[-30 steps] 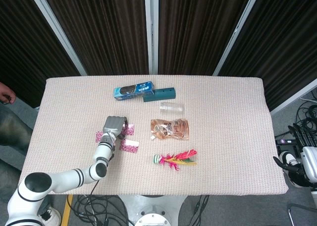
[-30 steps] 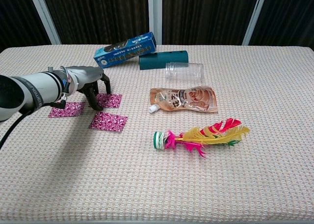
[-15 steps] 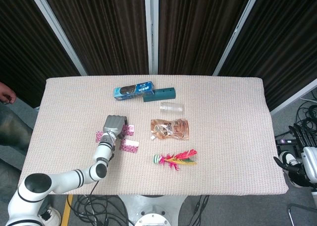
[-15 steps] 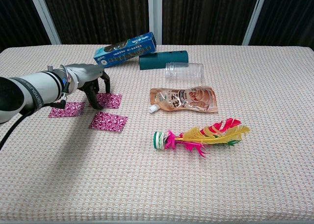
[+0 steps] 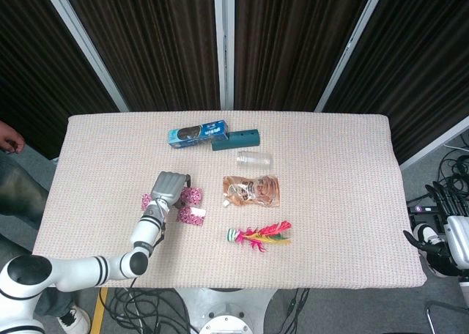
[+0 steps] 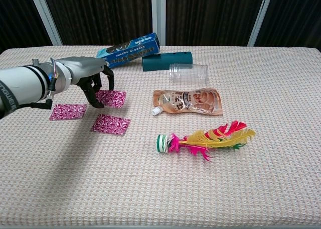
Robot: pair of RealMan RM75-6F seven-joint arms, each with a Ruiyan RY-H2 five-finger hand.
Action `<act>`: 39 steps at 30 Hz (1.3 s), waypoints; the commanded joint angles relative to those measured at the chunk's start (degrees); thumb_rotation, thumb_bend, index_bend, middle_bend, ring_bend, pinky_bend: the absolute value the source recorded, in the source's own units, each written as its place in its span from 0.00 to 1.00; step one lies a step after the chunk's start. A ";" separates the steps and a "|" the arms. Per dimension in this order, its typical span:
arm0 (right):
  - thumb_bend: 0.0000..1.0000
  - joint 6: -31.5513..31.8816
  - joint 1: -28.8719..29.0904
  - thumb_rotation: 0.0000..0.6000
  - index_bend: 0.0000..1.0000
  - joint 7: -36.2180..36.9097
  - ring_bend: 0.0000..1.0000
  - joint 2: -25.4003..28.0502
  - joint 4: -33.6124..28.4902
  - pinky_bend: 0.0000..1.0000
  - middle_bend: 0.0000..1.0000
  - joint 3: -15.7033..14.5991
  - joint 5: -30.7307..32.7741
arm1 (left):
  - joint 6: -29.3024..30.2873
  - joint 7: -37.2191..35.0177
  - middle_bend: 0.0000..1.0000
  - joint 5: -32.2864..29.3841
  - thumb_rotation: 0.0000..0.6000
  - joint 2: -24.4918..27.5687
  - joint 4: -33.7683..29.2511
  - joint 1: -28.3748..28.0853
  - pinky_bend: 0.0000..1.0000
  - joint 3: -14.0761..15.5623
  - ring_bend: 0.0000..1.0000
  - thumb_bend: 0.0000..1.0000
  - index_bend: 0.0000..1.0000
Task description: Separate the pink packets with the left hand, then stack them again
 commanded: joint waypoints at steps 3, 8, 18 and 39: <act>0.13 -0.10 0.13 0.68 0.00 0.16 0.00 -0.14 0.17 0.00 0.00 -0.04 -0.20 | 4.04 2.89 0.93 -0.90 1.00 2.32 -7.28 0.93 0.98 1.55 0.94 0.27 0.48; 0.14 0.07 0.00 0.67 0.00 0.46 0.00 -0.21 0.37 0.00 0.00 -0.09 -0.22 | 6.27 3.98 0.93 -1.71 1.00 1.51 -10.39 0.83 0.98 1.57 0.94 0.27 0.48; 0.14 0.16 -0.28 0.69 0.01 1.02 0.00 -0.23 0.82 0.00 0.00 -0.33 -0.22 | 7.27 7.47 0.93 -5.27 1.00 -2.17 -8.39 -0.23 0.98 2.52 0.94 0.27 0.48; 0.13 -0.03 -0.44 0.69 0.00 1.18 0.00 -0.37 1.09 0.00 0.00 -0.51 -0.06 | 6.14 8.83 0.93 -7.53 1.00 -3.64 -4.84 -0.36 0.98 2.23 0.94 0.27 0.45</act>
